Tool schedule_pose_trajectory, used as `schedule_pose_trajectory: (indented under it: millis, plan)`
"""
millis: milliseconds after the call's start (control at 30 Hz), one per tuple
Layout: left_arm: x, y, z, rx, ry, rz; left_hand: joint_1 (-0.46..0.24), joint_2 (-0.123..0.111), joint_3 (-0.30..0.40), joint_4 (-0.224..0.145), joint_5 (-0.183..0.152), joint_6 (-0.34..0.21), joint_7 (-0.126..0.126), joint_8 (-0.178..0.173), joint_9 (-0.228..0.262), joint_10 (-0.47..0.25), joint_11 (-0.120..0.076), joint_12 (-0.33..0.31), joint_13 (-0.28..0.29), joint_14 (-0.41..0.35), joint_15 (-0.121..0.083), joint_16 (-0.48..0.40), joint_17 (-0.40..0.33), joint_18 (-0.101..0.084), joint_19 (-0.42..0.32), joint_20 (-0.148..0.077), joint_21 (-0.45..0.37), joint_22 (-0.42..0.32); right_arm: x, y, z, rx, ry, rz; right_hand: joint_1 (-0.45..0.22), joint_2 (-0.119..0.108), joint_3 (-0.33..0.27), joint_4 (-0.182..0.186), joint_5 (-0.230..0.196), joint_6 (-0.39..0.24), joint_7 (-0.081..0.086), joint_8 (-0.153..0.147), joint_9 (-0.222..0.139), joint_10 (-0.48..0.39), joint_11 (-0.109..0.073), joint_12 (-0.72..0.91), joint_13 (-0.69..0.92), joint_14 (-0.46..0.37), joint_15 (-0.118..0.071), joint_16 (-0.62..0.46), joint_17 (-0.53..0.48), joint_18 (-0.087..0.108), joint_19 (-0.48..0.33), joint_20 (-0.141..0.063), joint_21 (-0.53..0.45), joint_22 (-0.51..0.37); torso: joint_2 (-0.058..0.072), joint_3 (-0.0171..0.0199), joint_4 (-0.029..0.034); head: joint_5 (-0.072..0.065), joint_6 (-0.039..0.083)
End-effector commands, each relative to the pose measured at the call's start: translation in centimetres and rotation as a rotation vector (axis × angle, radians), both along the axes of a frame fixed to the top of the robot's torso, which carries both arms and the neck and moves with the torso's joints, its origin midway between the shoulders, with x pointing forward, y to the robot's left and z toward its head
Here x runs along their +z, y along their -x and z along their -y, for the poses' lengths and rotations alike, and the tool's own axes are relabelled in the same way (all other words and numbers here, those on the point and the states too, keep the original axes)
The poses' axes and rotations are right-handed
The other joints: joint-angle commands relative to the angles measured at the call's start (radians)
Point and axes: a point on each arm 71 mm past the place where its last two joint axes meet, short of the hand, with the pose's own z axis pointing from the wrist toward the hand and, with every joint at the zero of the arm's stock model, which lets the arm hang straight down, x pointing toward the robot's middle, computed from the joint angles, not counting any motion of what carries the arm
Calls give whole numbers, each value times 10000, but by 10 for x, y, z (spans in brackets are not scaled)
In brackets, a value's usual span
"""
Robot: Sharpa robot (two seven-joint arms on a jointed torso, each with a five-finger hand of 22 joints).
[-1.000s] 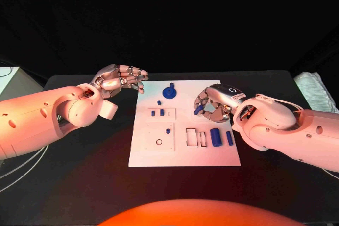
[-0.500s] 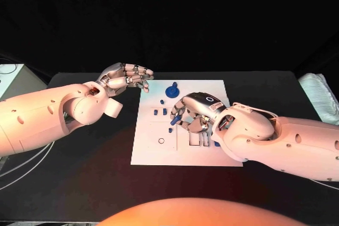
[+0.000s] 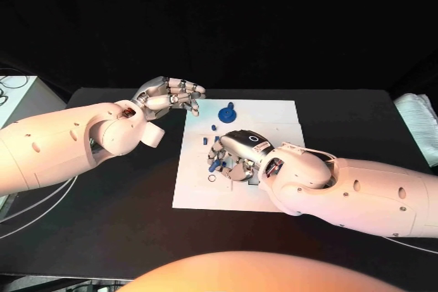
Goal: Assemble the parts on the task board
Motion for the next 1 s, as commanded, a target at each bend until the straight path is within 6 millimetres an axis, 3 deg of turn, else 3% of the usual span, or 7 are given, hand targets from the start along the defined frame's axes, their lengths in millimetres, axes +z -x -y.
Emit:
schedule_pose_trajectory:
  millis: [33,467,600,833,1000]
  plan:
    - [0,1,4,-285,104,-97,76,6,-9,3,55,14,-7,-16,-15,65,13,-64,-9,12,5,-43,-11,108,2,-13,52,13,-6,1,-2,255,466,-24,-9,103,11,-19,-55,10,63,52,811,639,-560,-36,-17,223,-69,-44,-11,-176,358,-50,-42,1127,11,-3,22,-29,-5]
    - [0,2,4,-417,87,-206,66,-1,-13,8,55,9,-6,-18,-17,57,16,-72,-11,2,8,-51,-15,105,-11,-12,57,19,-16,2,-5,324,732,-88,-21,104,28,-51,-44,-2,68,58,826,639,-555,-51,-7,225,-67,-39,5,-182,363,-49,-10,1145,7,8,16,74,-107]
    - [-1,2,4,-416,78,-220,66,-1,-13,8,55,9,-6,-18,-17,57,16,-72,-11,2,8,-51,-15,105,-11,-12,57,19,-17,2,-5,321,791,-105,-21,104,28,-51,-44,-2,68,58,826,639,-555,-51,-7,225,-67,-39,5,-182,363,-49,-10,1145,4,-12,9,119,-73]
    - [-1,2,3,-408,60,-239,66,-1,-13,8,55,9,-6,-18,-17,57,16,-72,-11,2,8,-51,-15,105,-11,-12,57,19,-18,3,-6,365,800,-121,-21,104,28,-51,-44,-2,68,58,826,639,-555,-51,-7,225,-67,-39,5,-182,363,-49,-10,1145,3,10,4,129,-97]
    - [-1,2,3,-407,52,-248,66,-1,-13,8,55,9,-6,-18,-17,57,16,-72,-11,2,8,-51,-15,105,-11,-12,57,19,-20,3,-6,380,894,-161,-31,104,37,-73,-35,-6,70,65,837,643,-554,-58,1,224,-65,-41,3,-187,368,-48,17,1161,-4,-2,-1,128,-103]
